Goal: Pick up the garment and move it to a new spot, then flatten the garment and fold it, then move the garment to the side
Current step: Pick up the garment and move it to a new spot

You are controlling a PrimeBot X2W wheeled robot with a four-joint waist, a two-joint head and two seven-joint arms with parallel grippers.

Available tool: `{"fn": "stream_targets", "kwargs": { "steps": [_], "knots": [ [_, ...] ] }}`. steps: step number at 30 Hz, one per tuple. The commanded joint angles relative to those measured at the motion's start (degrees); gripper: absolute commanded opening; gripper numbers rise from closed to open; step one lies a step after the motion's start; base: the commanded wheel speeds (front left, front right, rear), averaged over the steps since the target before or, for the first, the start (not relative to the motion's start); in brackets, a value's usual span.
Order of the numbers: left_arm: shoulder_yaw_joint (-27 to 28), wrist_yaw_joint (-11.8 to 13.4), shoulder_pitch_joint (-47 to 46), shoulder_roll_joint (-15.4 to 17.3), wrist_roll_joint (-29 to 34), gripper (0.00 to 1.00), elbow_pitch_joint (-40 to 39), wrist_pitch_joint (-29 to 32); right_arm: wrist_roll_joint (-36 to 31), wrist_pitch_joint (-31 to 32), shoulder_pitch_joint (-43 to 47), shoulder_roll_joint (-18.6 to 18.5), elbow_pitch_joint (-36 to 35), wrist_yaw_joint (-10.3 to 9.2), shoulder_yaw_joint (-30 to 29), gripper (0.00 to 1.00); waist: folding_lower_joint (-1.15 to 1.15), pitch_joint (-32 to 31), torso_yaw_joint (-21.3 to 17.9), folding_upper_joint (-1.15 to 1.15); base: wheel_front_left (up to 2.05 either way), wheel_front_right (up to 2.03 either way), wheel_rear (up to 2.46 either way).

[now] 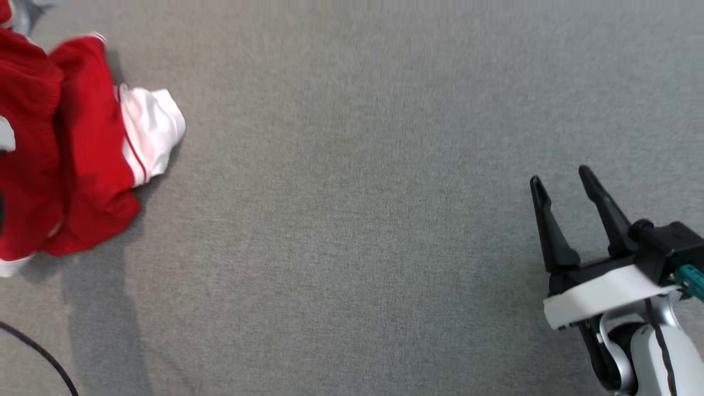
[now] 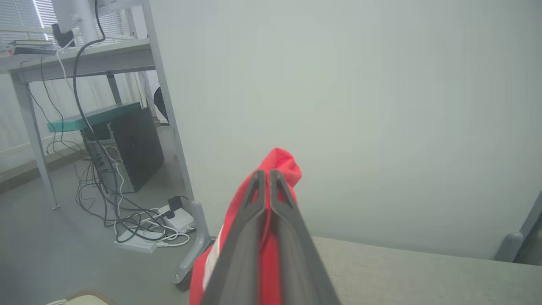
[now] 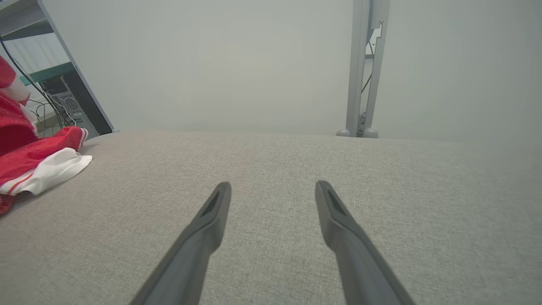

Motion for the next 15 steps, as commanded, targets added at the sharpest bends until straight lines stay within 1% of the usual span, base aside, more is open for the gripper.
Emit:
{"fn": "stream_targets", "kwargs": {
  "steps": [1,4,7,10,15],
  "knots": [
    [0.18,0.79,2.35,0.43,0.36,0.0,-2.26,-0.32,0.49,-0.5,1.05,-0.02,0.38,0.01,-0.14,1.0,0.0,-4.02,-0.39,0.0,0.0,0.0,0.0],
    [0.36,3.02,7.75,0.56,0.74,0.0,-10.85,0.17,0.95,-0.88,3.0,0.21,0.77,0.01,-0.45,1.0,0.0,-7.63,-0.93,0.0,0.0,0.0,0.0],
    [0.12,5.7,14.87,0.85,1.25,0.0,-21.31,2.1,1.24,-0.84,4.7,0.49,0.94,0.01,-0.83,1.0,0.0,-10.8,-1.56,0.0,0.0,0.0,0.0],
    [0.08,9.06,22.55,0.96,2.06,0.0,-32.61,4.67,1.62,-0.63,6.37,0.62,0.78,0.01,-1.15,1.0,0.0,-13.39,-2.34,0.0,0.0,0.0,0.0],
    [-0.74,15.03,34.82,0.21,3.73,0.0,-50.52,9.11,1.93,-0.23,8.48,0.73,0.04,0.01,-1.93,1.0,0.0,-16.22,-3.69,0.0,0.0,0.0,0.0]
  ]
}}
